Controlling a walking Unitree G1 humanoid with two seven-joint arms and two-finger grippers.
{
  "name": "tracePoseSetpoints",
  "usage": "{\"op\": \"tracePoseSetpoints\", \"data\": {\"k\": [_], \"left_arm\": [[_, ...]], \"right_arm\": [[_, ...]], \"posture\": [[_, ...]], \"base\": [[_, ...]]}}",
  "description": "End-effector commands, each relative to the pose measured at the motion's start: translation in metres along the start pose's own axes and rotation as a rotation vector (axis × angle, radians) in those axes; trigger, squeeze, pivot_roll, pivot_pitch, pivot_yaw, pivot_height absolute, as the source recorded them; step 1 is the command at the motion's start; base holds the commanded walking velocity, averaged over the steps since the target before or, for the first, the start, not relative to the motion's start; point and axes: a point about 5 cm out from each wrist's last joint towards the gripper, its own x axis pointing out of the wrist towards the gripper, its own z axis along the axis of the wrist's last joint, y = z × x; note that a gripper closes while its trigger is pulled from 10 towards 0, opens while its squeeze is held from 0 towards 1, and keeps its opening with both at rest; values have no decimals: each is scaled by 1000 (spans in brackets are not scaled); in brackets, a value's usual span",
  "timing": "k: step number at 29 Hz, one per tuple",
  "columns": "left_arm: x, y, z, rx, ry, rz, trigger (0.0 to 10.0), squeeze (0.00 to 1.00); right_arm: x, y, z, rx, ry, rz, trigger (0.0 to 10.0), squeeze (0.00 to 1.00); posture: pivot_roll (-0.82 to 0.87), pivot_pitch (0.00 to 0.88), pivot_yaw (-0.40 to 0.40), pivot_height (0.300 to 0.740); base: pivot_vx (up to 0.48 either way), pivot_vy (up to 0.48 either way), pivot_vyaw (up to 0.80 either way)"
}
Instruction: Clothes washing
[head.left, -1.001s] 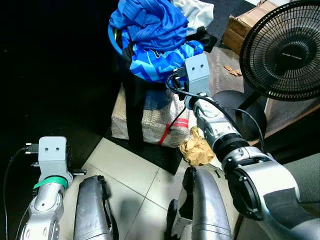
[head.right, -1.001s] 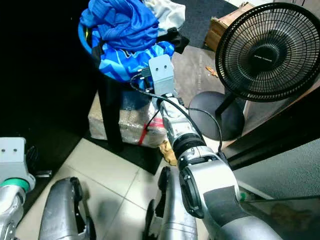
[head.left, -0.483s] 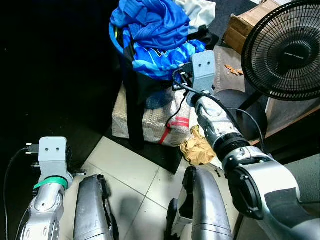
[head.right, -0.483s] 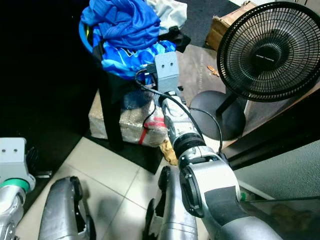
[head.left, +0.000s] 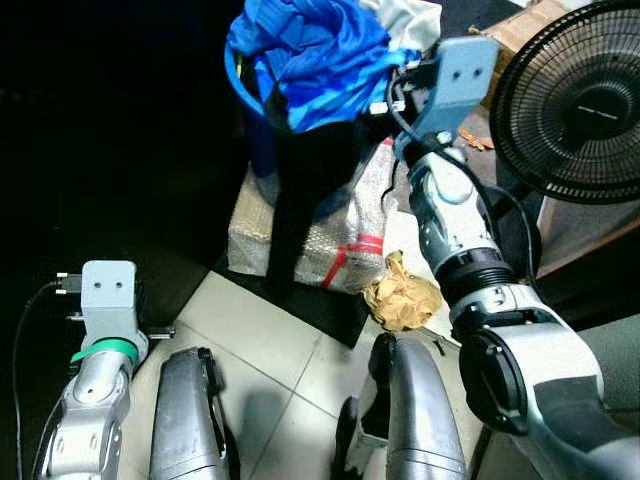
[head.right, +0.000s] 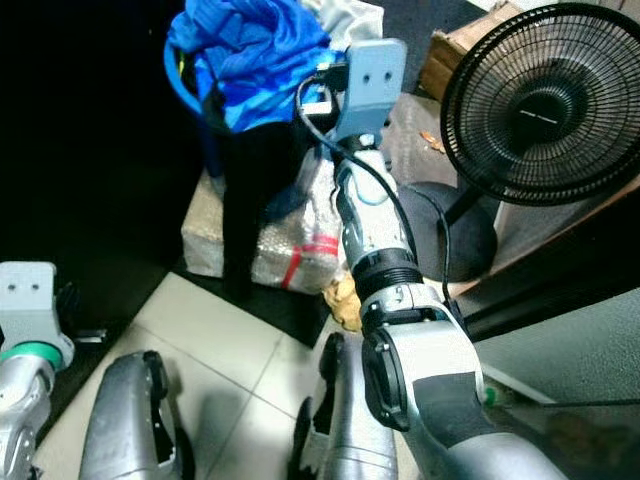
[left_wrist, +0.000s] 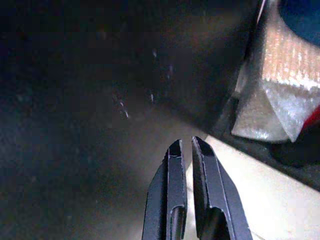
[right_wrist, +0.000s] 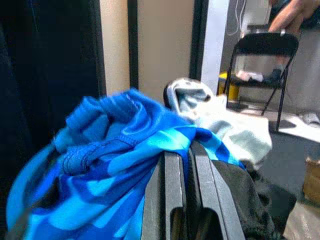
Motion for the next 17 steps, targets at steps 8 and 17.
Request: {"op": "tracePoseSetpoints", "data": {"k": [8, 17], "left_arm": [[20, -6, 4, 14, -7, -32, 10000, 0], [34, -6, 8, 26, -23, -44, 10000, 0]], "right_arm": [[8, -32, 88, -12, -326, -57, 10000, 0], [3, -27, 228, -40, -834, 3, 10000, 0]], "posture": [[117, 132, -7, 445], [103, 67, 26, 445]], "base": [[0, 0, 0], [0, 0, 0]]}}
